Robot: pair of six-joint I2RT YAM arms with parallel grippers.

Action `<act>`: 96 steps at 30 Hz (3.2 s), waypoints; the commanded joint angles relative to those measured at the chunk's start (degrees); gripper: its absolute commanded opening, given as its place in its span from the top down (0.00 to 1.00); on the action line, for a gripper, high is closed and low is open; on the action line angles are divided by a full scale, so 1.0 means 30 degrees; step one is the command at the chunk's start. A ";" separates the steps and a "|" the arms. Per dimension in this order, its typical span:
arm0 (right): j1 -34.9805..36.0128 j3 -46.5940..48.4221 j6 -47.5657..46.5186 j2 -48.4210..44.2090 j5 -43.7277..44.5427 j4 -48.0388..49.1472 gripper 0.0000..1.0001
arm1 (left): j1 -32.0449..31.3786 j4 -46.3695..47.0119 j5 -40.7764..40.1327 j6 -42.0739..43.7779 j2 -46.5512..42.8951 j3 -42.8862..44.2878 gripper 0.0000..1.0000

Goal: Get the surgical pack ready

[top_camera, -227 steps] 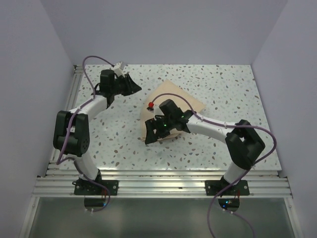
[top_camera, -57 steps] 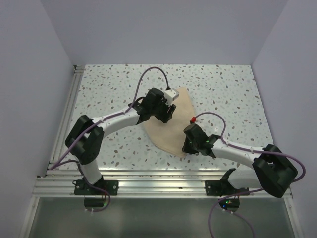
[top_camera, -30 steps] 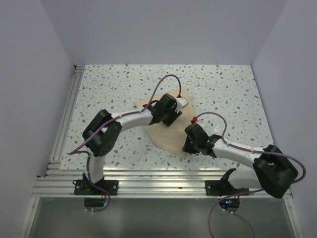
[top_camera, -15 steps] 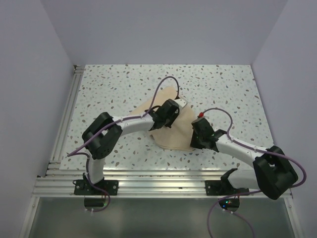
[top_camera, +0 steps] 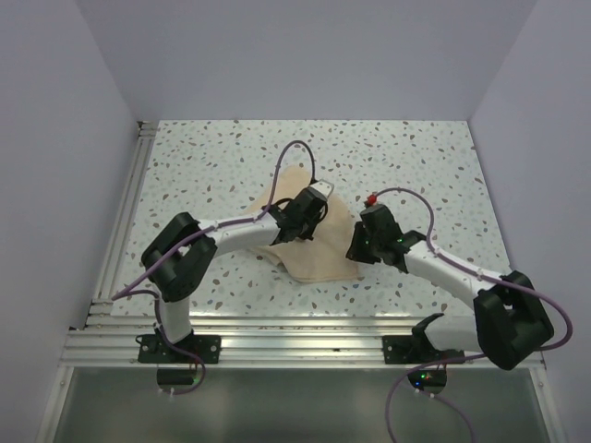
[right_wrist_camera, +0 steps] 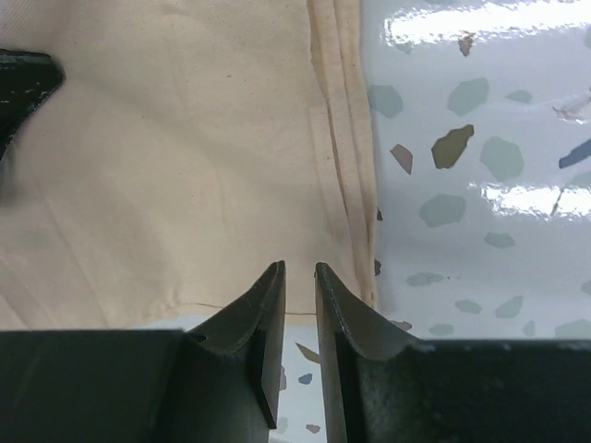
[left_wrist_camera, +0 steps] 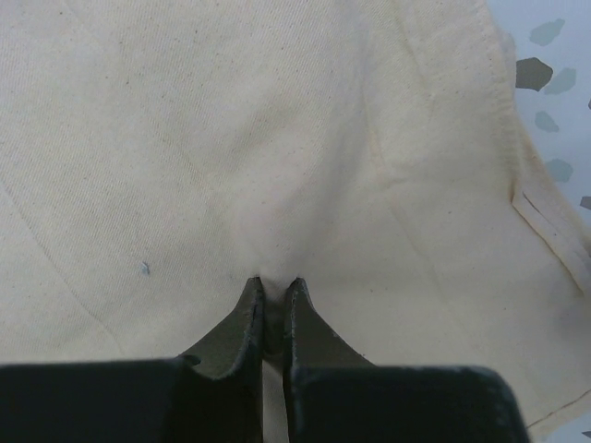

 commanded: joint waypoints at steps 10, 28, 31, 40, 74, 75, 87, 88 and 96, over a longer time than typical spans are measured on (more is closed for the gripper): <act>-0.0082 0.0321 0.0518 0.0397 0.1252 -0.0461 0.36 | 0.0109 -0.1007 -0.1919 -0.3570 -0.0650 0.0370 0.97; 0.0152 -0.1848 0.2423 0.2011 0.1077 0.1883 0.57 | 0.0109 -0.0128 -0.0865 -0.3570 -0.0913 0.0253 0.76; 0.0211 -0.1965 0.2423 0.1308 0.1575 0.1385 0.68 | 0.0109 -0.0011 -0.0777 -0.3424 -0.1147 0.0311 0.68; 0.0124 -0.0823 0.1340 -0.0099 0.3829 -0.2363 1.00 | 0.0109 -0.0713 -0.0748 -0.2428 -0.2348 0.0692 0.52; -0.4066 0.0232 -0.2030 0.1245 0.3128 -0.3303 1.00 | -0.1180 -0.2442 0.0308 -0.0288 0.1927 0.3299 0.50; -0.4182 0.0261 -0.2059 0.1391 0.3070 -0.3245 1.00 | -0.1267 -0.2762 -0.0186 -0.0318 0.2074 0.3532 0.51; -0.4974 0.0495 -0.2382 0.1831 0.2279 -0.2747 1.00 | -0.2528 -0.5373 -0.4820 -0.1665 0.4477 0.4736 0.58; -0.5032 0.0495 -0.2411 0.1890 0.2250 -0.2689 1.00 | -0.2615 -0.5314 -0.4849 -0.1695 0.4623 0.4706 0.68; -0.5267 0.0553 -0.2470 0.2125 0.1810 -0.2366 1.00 | -0.2675 -0.5723 -0.3941 -0.1432 0.5152 0.5465 1.00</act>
